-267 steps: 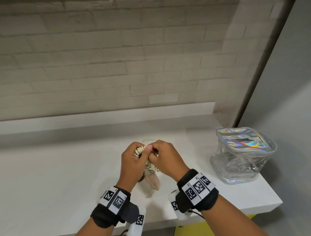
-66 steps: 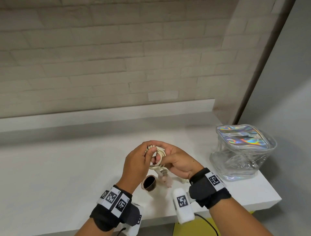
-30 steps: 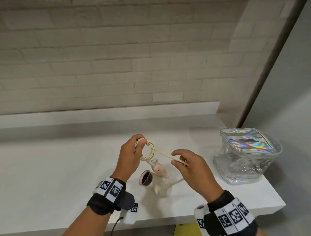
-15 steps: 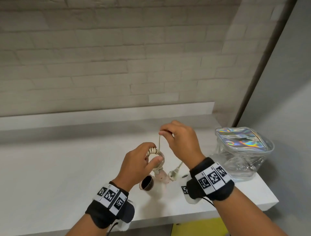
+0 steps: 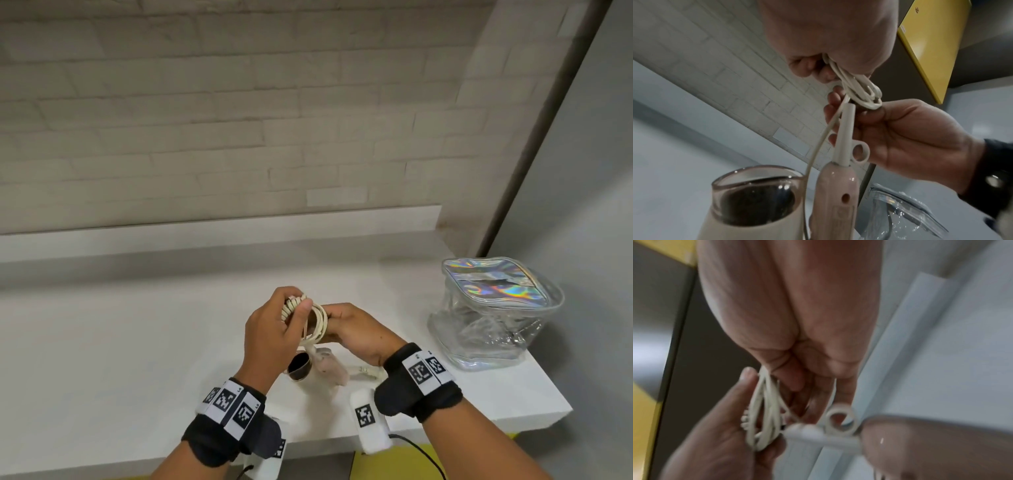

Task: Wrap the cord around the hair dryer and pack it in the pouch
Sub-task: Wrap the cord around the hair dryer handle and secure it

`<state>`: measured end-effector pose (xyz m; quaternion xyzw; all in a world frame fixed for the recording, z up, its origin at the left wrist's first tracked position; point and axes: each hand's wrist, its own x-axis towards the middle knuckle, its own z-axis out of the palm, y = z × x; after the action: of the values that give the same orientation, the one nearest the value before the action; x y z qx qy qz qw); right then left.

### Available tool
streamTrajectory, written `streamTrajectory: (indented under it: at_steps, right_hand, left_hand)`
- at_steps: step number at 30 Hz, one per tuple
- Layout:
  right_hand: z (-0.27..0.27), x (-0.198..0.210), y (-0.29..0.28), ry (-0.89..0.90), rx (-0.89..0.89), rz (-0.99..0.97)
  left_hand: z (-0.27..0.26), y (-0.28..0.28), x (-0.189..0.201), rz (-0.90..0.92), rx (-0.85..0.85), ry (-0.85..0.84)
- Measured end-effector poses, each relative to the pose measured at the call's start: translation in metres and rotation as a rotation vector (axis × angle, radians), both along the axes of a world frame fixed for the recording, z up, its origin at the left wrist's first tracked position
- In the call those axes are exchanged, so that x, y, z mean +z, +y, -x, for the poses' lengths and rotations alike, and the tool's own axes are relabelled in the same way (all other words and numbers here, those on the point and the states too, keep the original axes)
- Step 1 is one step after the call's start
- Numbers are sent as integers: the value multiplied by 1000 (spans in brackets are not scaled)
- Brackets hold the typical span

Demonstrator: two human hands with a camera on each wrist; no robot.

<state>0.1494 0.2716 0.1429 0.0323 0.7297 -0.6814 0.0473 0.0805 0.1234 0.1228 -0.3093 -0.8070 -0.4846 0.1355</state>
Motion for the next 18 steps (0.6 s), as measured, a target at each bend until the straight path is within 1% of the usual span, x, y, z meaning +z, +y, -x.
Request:
streamTrajectory:
  at_steps: [2,3,4,5,7,8,11,13,15,18]
  right_hand:
    - [-4,0,-4,-33,-94,253]
    - [-5,0,-6,-39,-123,340]
    - [-5,0,-8,-40,-133,372]
    - [-5,1,-10,-39,-134,338]
    - [-6,2,-14,-18,-134,204]
    - [-6,2,-15,-9,-145,183]
    - [-7,-3,-13,16,-235,273]
    - [-7,-4,-12,11,-247,359]
    - [-9,-4,-11,18,-219,370]
    - [-12,-2,-10,43,-189,275]
  left_hand:
    - [2,1,1,-1,1,-23]
    - [3,2,2,-2,9,-22]
    - [4,3,3,3,22,-15]
    - [4,3,3,12,32,-5]
    - [3,5,4,28,43,-1]
    - [2,6,4,31,44,-11]
    - [2,7,5,31,30,-52]
    - [4,7,3,32,22,-95]
    - [6,5,1,13,-8,-194]
    - [10,3,6,-14,-113,-391]
